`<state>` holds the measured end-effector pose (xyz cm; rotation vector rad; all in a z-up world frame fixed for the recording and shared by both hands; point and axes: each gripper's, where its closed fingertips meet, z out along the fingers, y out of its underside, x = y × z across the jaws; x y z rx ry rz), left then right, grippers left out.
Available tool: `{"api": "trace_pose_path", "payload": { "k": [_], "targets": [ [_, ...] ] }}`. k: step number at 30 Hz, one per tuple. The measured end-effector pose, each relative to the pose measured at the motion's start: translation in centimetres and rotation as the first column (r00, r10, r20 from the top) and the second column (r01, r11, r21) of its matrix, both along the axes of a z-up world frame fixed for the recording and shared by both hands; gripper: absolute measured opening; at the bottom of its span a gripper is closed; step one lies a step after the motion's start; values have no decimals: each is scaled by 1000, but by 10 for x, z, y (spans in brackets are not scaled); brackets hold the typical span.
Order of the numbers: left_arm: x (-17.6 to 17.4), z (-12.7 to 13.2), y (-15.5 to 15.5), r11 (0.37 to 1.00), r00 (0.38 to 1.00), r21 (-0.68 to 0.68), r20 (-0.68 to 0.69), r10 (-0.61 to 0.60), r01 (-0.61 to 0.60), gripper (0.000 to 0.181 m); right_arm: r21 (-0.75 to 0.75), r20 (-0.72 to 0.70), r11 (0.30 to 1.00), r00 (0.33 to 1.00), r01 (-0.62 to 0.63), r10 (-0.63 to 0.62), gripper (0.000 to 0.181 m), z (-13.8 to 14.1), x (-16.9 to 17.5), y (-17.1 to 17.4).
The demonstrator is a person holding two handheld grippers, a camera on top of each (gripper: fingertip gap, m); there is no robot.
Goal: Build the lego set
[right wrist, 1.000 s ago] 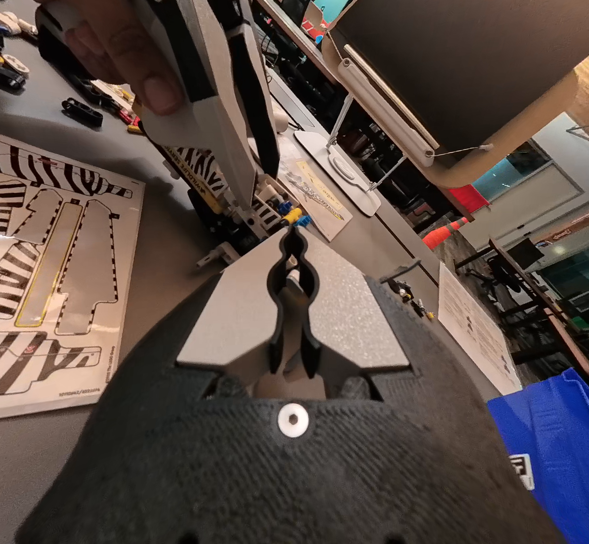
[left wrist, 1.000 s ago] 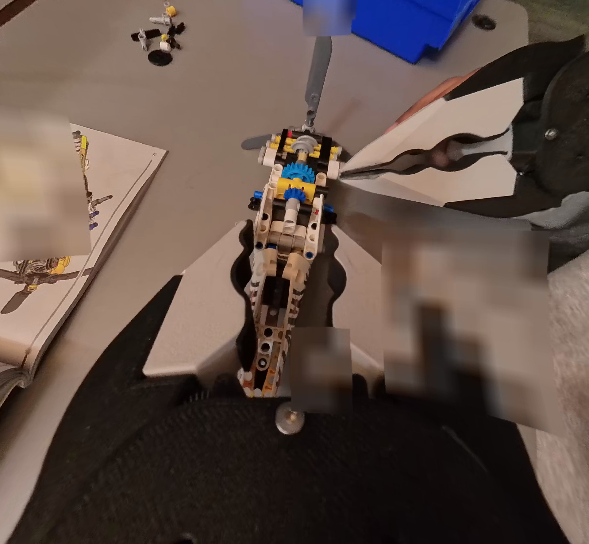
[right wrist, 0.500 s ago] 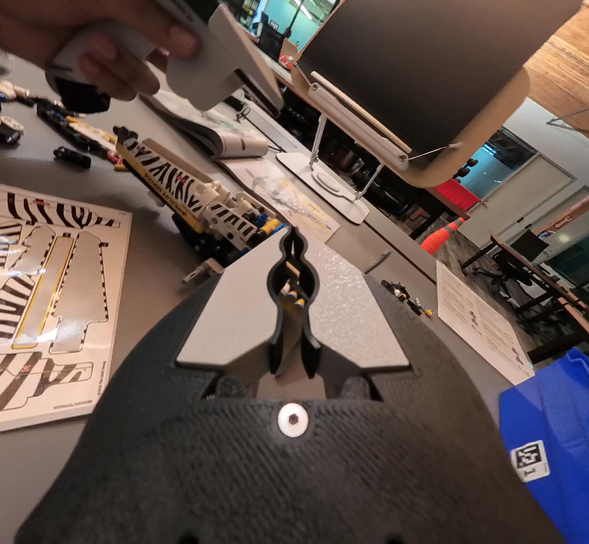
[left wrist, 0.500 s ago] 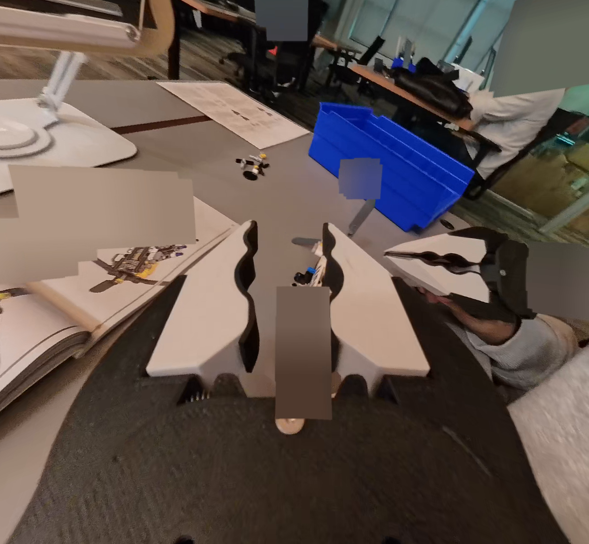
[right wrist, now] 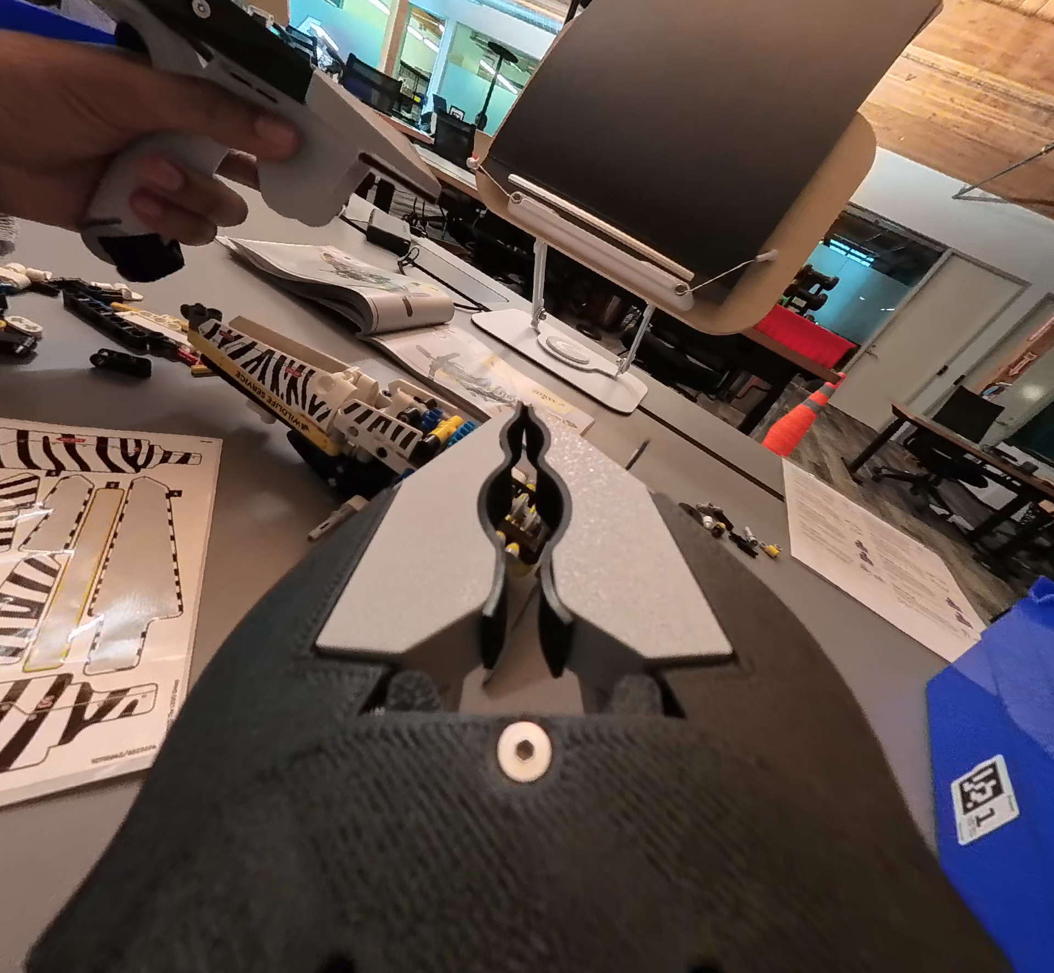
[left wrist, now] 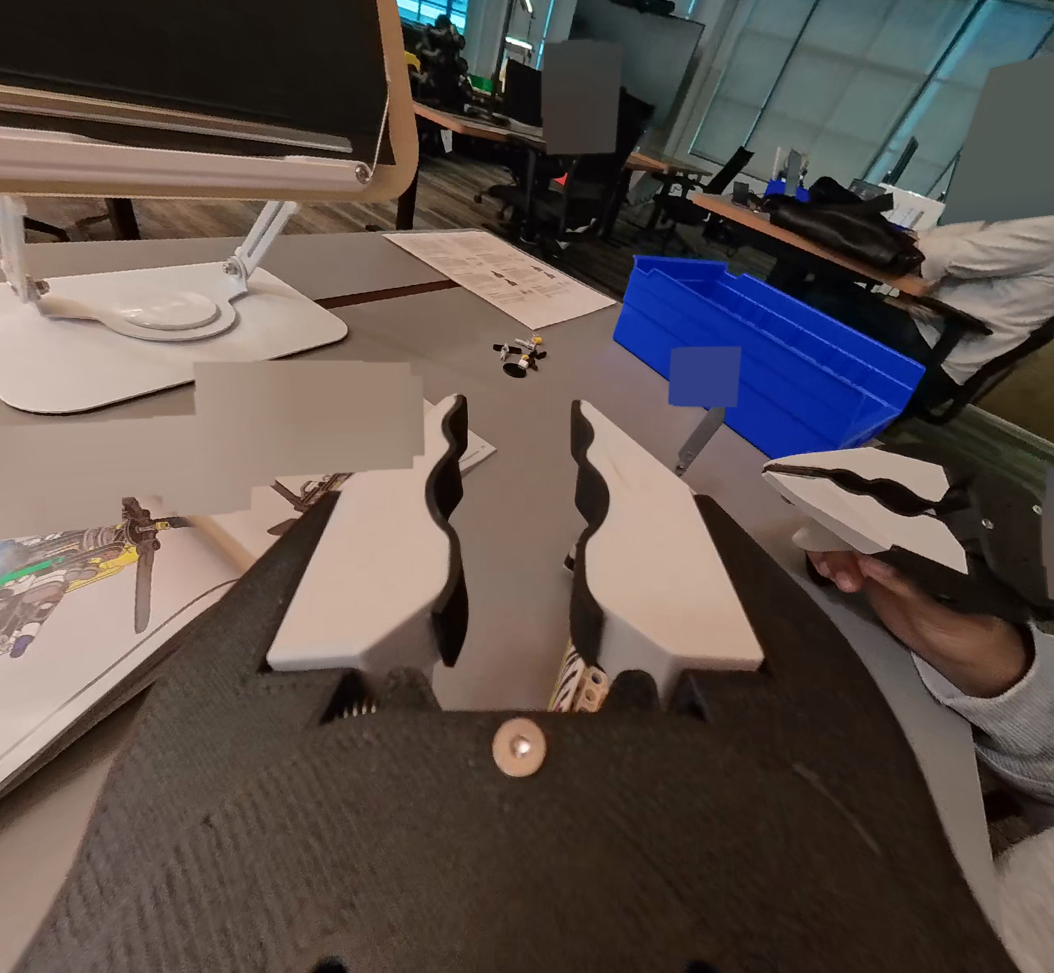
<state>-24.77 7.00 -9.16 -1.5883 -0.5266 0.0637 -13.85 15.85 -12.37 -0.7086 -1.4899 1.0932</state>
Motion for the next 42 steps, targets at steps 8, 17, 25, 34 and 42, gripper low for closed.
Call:
{"api": "trace_pose_path", "payload": {
  "k": [8, 17, 25, 34, 42],
  "targets": [
    [-3, 2, -3, 1000, 1000, 10, -13, 18, -18, 33, 4, -8, 1000, 1000, -1, 1, 0, 1, 1, -1],
    [-5, 2, -5, 999, 999, 10, -17, 31, -31, 33, -1, -23, 1000, 1000, 0, 0, 0, 3, 2, 0],
    [-21, 20, -32, 983, 987, 114, -50, 150, -143, 27, -19, -40, 1000, 999, -12, 11, 0, 6, 7, -3],
    [-27, 26, -45, 967, 989, 206, 48, 142, -149, 29, -44, -51, 999, 999, -18, 15, 0, 9, 8, -2],
    [-21, 20, -36, 979, 993, 166, 34, 110, -114, 29, -12, -66, 999, 997, -29, 29, 0, 10, 10, -7]
  ]
}}
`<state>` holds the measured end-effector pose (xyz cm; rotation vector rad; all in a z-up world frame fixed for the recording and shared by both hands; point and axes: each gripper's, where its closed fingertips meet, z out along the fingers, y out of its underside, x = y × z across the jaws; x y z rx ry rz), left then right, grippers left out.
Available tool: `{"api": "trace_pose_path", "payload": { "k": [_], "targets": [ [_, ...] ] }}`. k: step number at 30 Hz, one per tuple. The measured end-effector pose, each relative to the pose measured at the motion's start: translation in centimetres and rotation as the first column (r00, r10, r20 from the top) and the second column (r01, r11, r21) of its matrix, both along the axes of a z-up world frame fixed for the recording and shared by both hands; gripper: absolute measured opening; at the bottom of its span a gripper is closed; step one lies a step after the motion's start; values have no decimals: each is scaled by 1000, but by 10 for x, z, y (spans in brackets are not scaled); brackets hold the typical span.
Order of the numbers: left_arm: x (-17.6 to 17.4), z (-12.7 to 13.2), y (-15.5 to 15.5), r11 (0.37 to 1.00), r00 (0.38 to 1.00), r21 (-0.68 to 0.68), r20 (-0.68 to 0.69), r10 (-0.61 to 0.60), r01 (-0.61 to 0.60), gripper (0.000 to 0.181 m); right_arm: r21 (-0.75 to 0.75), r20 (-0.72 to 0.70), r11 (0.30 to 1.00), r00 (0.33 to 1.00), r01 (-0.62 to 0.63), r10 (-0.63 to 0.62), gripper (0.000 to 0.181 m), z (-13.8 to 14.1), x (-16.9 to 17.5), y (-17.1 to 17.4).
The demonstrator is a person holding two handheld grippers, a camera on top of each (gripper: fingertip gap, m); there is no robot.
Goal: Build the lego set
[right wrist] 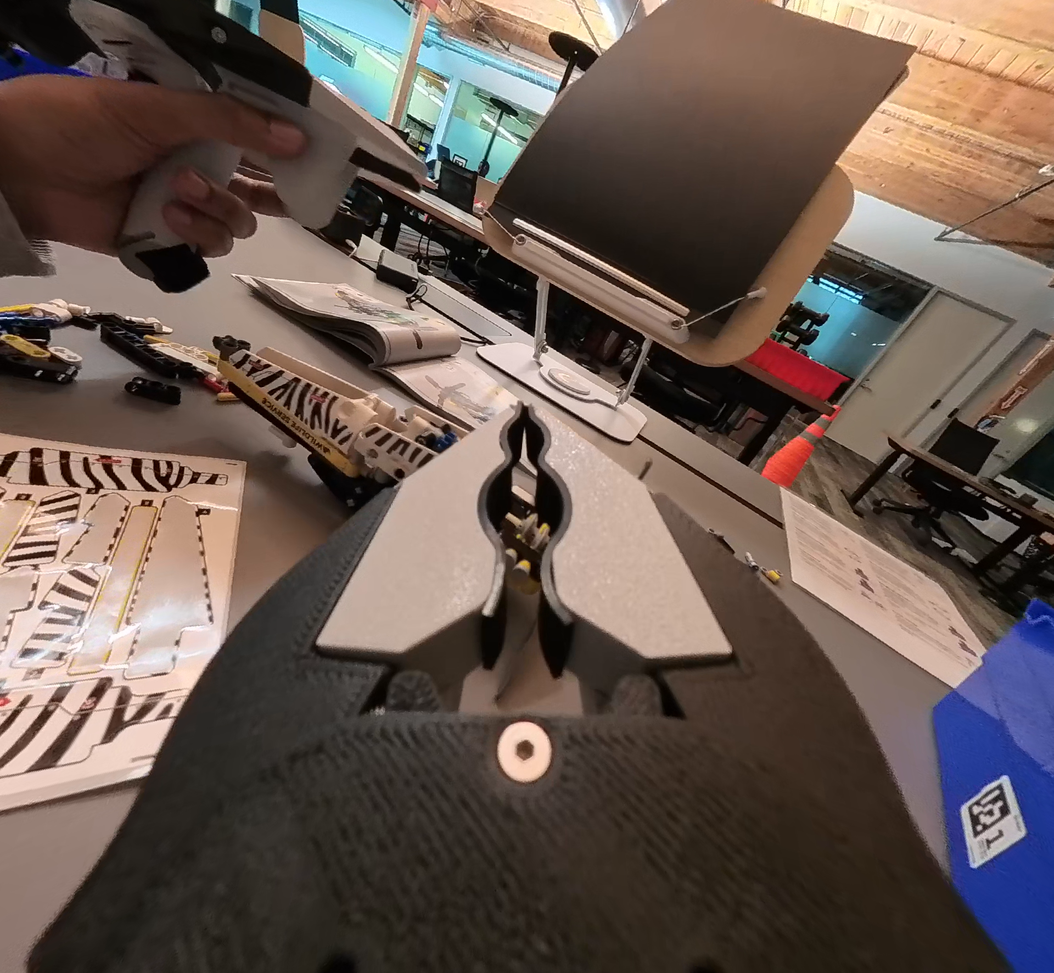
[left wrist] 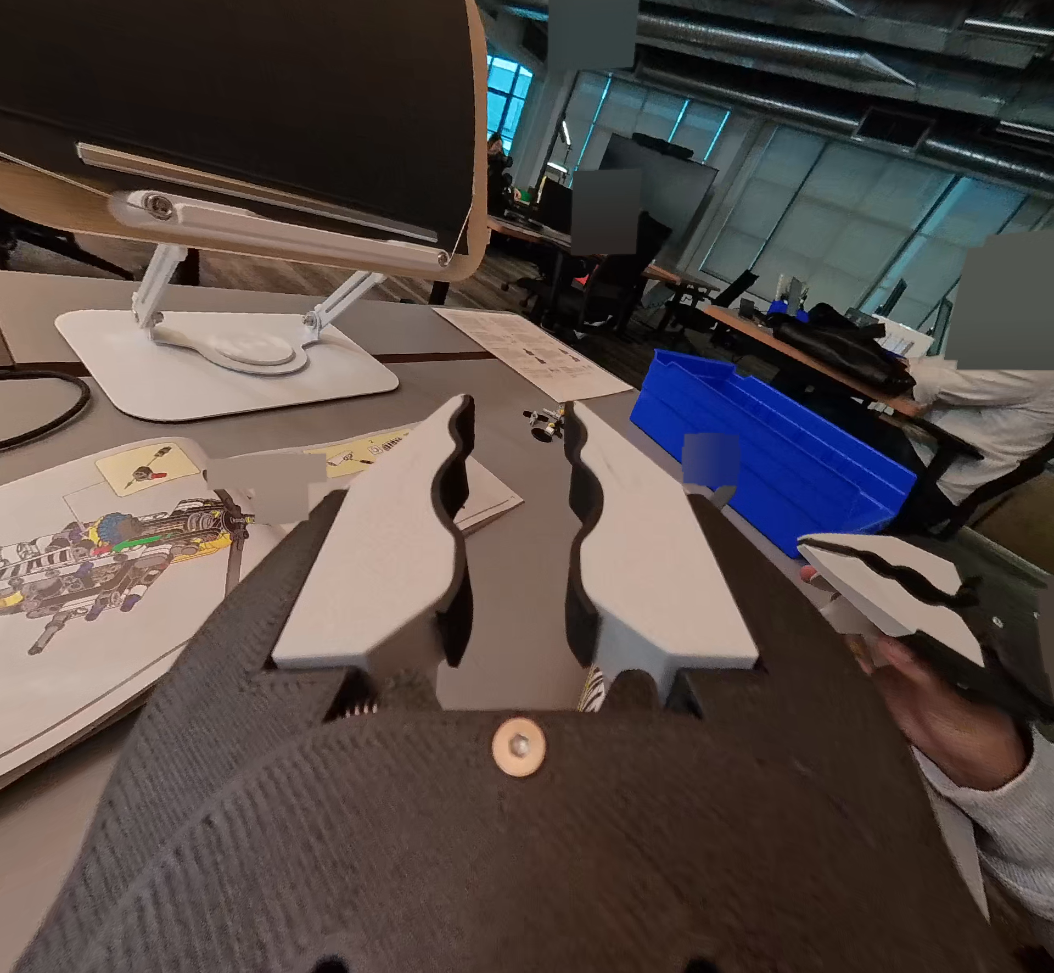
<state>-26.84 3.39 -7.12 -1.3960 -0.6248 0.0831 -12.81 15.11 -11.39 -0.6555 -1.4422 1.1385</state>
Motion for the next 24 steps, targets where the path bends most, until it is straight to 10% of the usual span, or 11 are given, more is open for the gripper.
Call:
{"api": "trace_pose_path", "payload": {
  "k": [20, 24],
  "targets": [
    [0, 0, -1, 1000, 1000, -3, 5, -2, 2, 30, 19, 17, 1000, 1000, -19, 19, 0, -4, 0, -5],
    [18, -30, 16, 974, 981, -144, 118, -156, 172, 37, 9, 60, 997, 995, -83, 82, 0, -8, 2, -14]
  ]
}}
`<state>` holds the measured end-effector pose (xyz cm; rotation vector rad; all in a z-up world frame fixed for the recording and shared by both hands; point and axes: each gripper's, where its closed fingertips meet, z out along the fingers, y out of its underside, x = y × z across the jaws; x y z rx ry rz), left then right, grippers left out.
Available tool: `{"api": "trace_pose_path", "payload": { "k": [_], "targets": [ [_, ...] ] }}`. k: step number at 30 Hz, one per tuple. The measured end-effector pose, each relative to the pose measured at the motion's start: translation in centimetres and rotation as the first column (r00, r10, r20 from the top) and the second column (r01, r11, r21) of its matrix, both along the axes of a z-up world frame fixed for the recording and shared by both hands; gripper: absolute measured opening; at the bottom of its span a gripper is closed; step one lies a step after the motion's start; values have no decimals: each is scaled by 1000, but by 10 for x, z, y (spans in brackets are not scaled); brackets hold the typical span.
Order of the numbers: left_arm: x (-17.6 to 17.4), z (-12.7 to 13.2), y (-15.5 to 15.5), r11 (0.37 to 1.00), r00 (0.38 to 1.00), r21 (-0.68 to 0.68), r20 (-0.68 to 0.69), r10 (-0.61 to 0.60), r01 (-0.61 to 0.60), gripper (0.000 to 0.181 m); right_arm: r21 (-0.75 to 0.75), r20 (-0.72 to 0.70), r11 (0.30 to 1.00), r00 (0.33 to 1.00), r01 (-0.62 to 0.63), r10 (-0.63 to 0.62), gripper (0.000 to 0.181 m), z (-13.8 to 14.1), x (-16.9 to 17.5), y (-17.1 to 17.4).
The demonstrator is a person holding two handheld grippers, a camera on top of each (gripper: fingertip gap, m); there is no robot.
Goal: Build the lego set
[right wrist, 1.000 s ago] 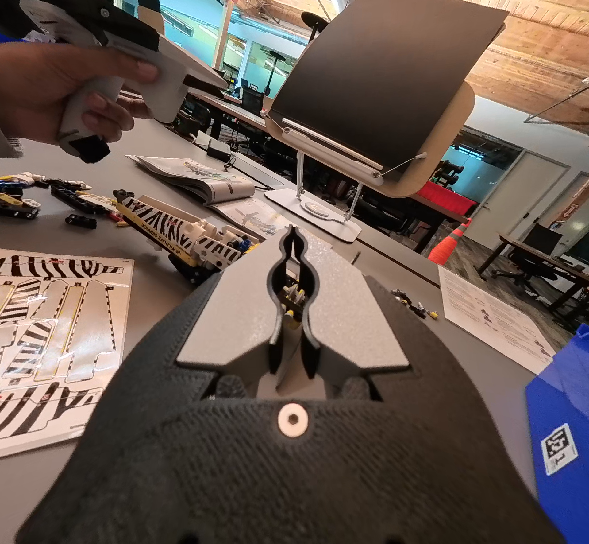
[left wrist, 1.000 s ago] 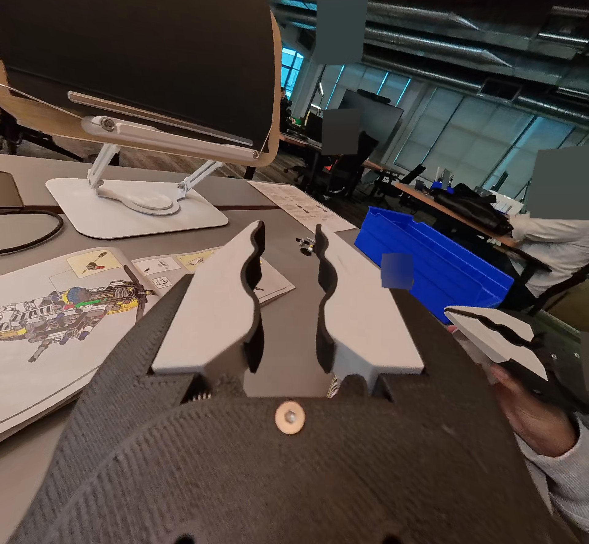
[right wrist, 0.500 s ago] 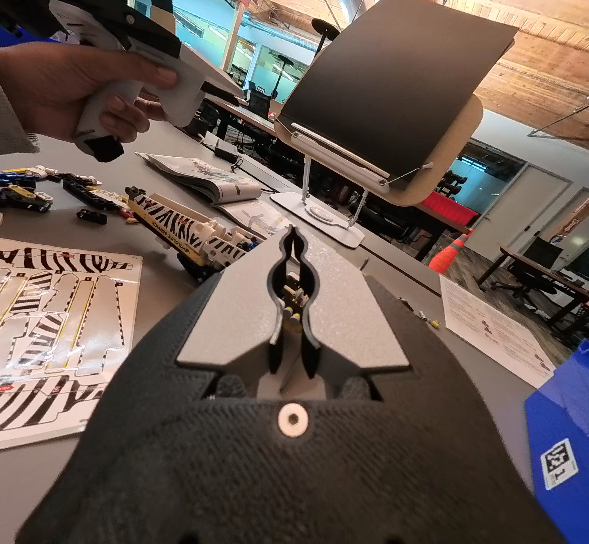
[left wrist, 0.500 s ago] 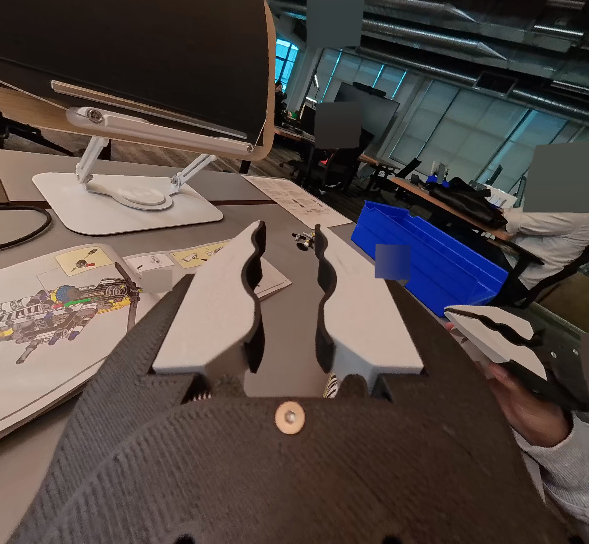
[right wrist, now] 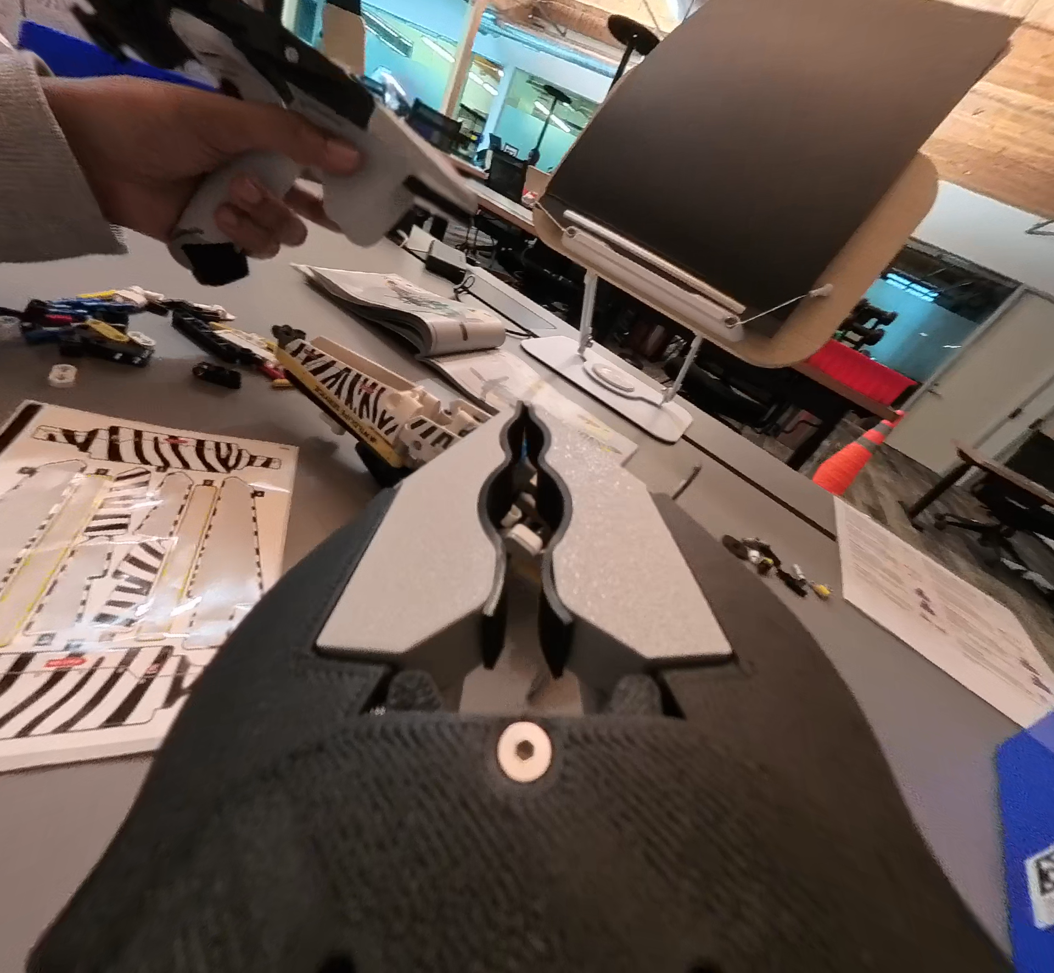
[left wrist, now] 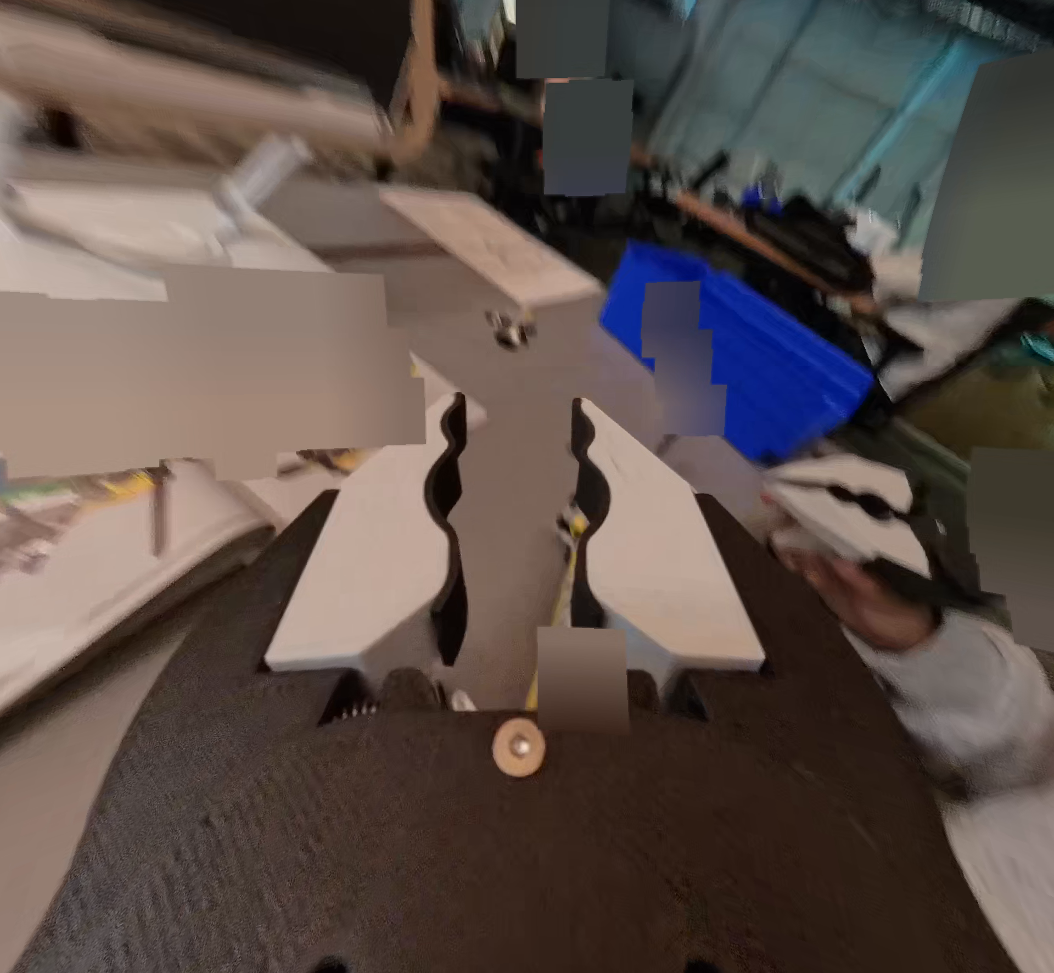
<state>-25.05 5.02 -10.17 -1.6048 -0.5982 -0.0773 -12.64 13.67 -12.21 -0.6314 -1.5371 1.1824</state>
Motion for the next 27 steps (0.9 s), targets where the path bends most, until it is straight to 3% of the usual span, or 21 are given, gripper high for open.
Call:
{"api": "trace_pose_path", "payload": {
  "k": [3, 12, 27],
  "targets": [
    [24, -37, 2, 978, 988, -180, 125, -85, 107, 45, -19, 13, 1000, 1000, -1, 1, 0, 0, -1, 2],
    [71, -60, -7, 922, 986, -359, 131, -101, 142, 62, -38, -8, 999, 1000, 2, -2, 0, 4, 1, 4],
    [84, -71, 3, 923, 967, -319, 202, -155, 215, 57, -14, -19, 1000, 1000, 9, -9, 0, 3, 1, 2]
  ]
}}
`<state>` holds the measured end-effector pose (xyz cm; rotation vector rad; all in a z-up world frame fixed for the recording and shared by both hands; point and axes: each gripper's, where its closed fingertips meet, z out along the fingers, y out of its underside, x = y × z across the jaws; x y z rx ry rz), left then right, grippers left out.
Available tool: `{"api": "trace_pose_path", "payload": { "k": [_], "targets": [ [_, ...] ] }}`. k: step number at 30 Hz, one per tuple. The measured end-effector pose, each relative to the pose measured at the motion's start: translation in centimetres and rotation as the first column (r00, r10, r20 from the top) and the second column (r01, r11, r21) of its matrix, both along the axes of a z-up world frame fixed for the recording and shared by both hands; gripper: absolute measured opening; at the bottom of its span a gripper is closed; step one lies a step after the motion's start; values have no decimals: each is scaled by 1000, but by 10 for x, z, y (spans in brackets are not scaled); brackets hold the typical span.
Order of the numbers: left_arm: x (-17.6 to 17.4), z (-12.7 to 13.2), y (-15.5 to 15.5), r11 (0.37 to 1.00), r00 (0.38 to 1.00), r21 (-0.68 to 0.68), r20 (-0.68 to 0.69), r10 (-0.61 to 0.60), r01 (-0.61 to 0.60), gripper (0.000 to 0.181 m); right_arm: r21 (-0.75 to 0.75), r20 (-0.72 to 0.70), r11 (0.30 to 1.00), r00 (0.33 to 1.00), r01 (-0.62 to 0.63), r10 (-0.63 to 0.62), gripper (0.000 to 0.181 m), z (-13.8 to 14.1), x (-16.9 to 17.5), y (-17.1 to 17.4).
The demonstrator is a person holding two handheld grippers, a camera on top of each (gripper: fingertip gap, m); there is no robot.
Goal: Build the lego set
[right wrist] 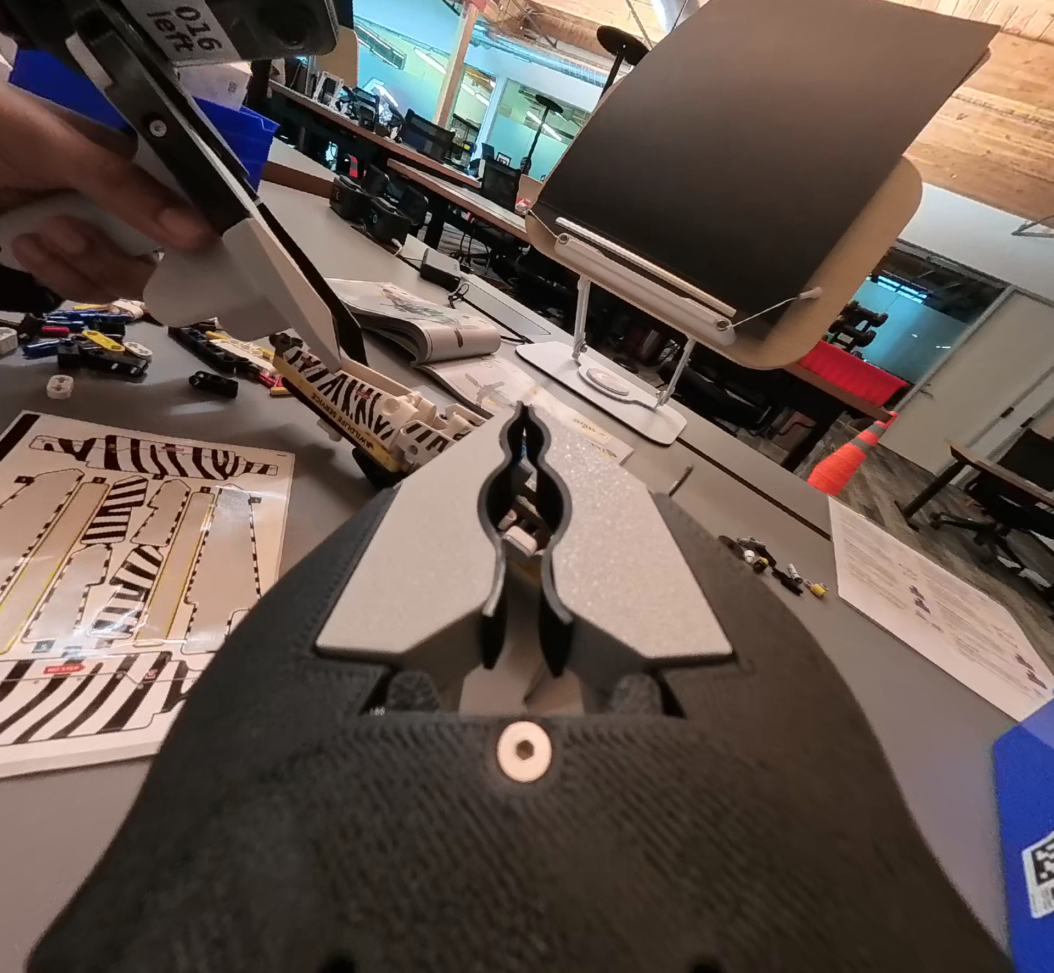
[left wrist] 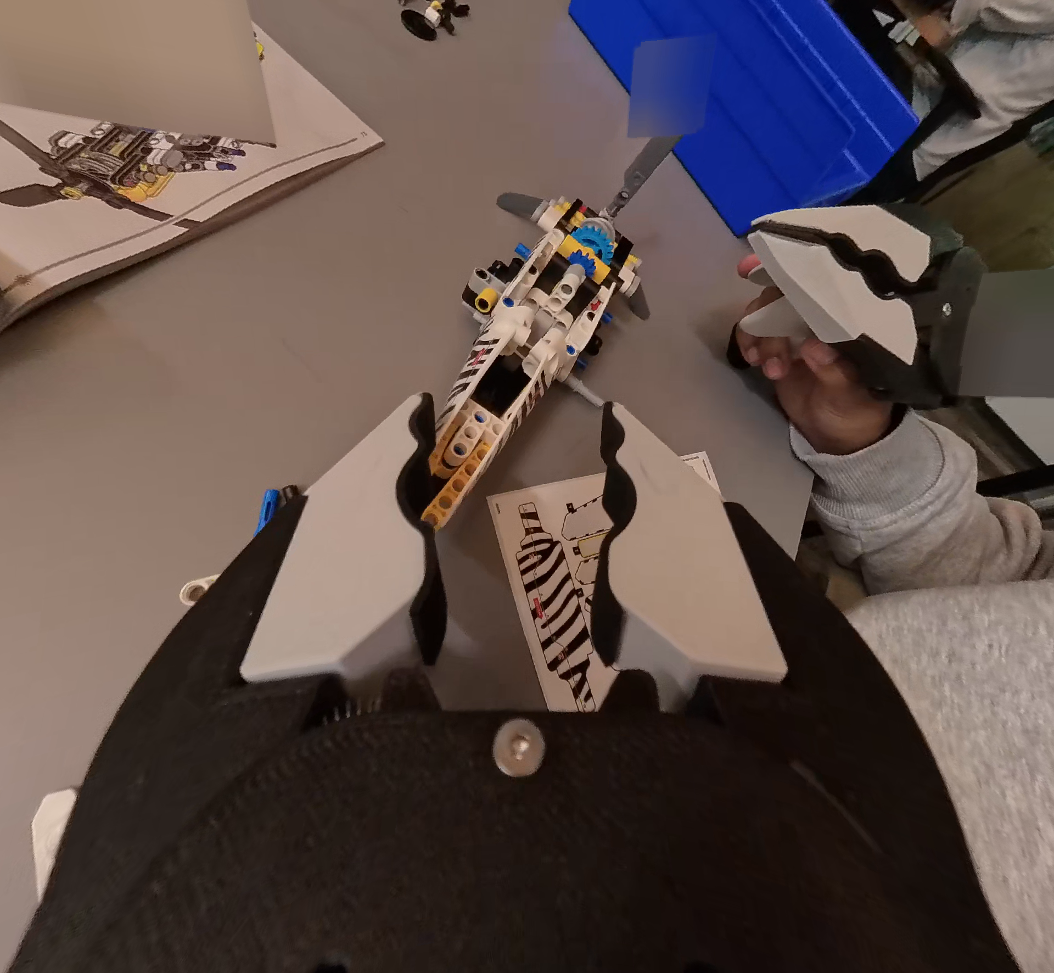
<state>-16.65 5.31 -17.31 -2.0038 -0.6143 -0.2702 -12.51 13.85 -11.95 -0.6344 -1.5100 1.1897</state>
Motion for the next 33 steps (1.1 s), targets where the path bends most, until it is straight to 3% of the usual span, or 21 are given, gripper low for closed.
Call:
{"api": "trace_pose_path", "payload": {
  "k": [13, 22, 26, 29, 33],
  "targets": [
    [12, 1, 8, 998, 998, 1, 10, -55, 55, 53, -12, -2, 999, 999, 34, -34, 0, 1, -6, 8],
    [28, 0, 25, 994, 994, -38, -37, -100, 99, 55, -11, -40, 989, 988, 148, -149, 0, 11, 4, 27],
    [20, 3, 17, 998, 997, -33, -46, -55, 54, 55, 47, 93, 981, 977, 187, -191, 0, -5, 17, 28],
    [11, 9, 10, 1000, 999, 15, -42, 2, -1, 55, 99, 253, 982, 950, 160, -180, 6, -30, 20, 23],
    [10, 3, 6, 1000, 1000, 8, -21, 11, -11, 55, 117, 349, 984, 922, 132, -165, 6, -48, 16, 20]
  ]
}}
